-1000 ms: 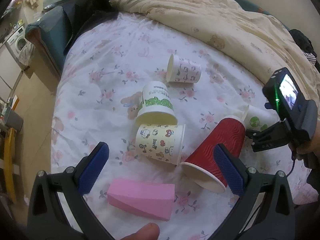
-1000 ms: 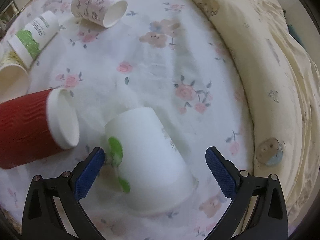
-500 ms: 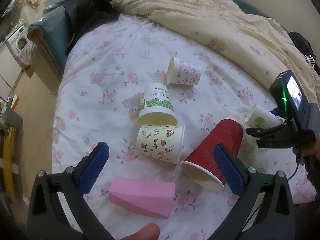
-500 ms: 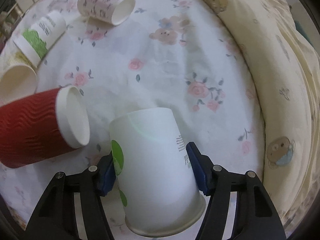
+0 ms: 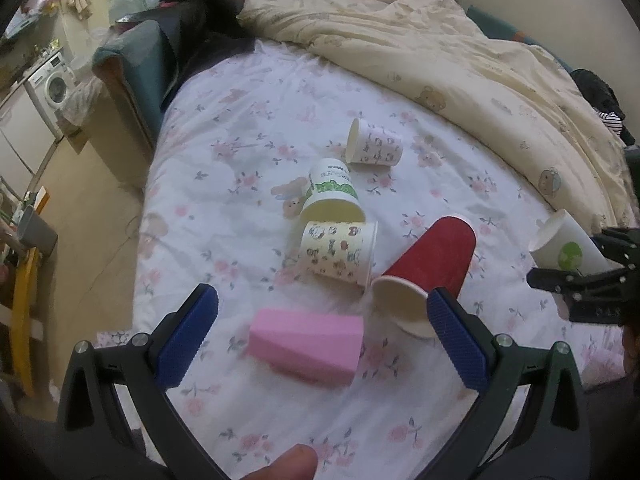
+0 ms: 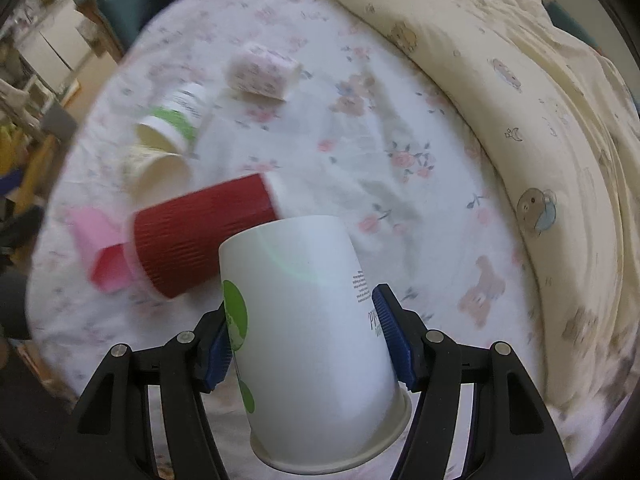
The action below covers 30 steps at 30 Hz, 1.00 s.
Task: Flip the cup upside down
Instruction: 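Lift the white cup with the right gripper and carry it toward the left gripper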
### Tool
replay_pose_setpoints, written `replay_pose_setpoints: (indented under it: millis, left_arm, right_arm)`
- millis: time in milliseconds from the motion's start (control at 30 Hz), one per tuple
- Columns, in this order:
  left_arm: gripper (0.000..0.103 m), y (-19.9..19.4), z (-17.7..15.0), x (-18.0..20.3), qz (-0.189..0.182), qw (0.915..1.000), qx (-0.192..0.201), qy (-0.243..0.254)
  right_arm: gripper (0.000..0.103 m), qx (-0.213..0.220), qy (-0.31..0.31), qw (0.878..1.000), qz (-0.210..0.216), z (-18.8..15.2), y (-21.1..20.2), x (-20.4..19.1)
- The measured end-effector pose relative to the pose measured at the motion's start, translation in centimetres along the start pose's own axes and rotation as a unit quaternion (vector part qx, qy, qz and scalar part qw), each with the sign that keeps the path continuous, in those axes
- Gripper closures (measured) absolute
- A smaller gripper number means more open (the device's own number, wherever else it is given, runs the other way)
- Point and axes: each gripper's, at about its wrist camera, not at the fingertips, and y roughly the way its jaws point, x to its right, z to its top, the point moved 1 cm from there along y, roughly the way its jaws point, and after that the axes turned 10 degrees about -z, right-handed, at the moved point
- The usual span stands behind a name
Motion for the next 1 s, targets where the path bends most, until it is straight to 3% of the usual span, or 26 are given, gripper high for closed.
replay_pose_setpoints:
  millis: [267,500,700,1000]
  left_arm:
    - [0.0,-3.5,-2.7,-1.0,-0.005,0.9999,0.006,-0.007]
    - [0.0,-5.5,-6.7,-2.8,-0.004,0.9993,0.003,-0.037]
    - [0.0,-5.1,-8.3,-4.6,0.003,0.9976,-0.004,-0.069]
    - [0.0,-3.6,-8.6,-6.0,0.018,0.9951,-0.018,-0.096]
  right_arm:
    - [0.037,0.039,0.016,0.999,0.035,-3.4,-3.5,-3.9]
    - [0.037,0.056,0.068,0.991,0.105,-7.0,-4.9,-6.9]
    - [0.036,0.035,0.139,0.979,0.143,-9.3,-2.7,-8.7]
    - [0.036,-0.024,0.168,0.975,0.142,-10.8,1.9,-11.4]
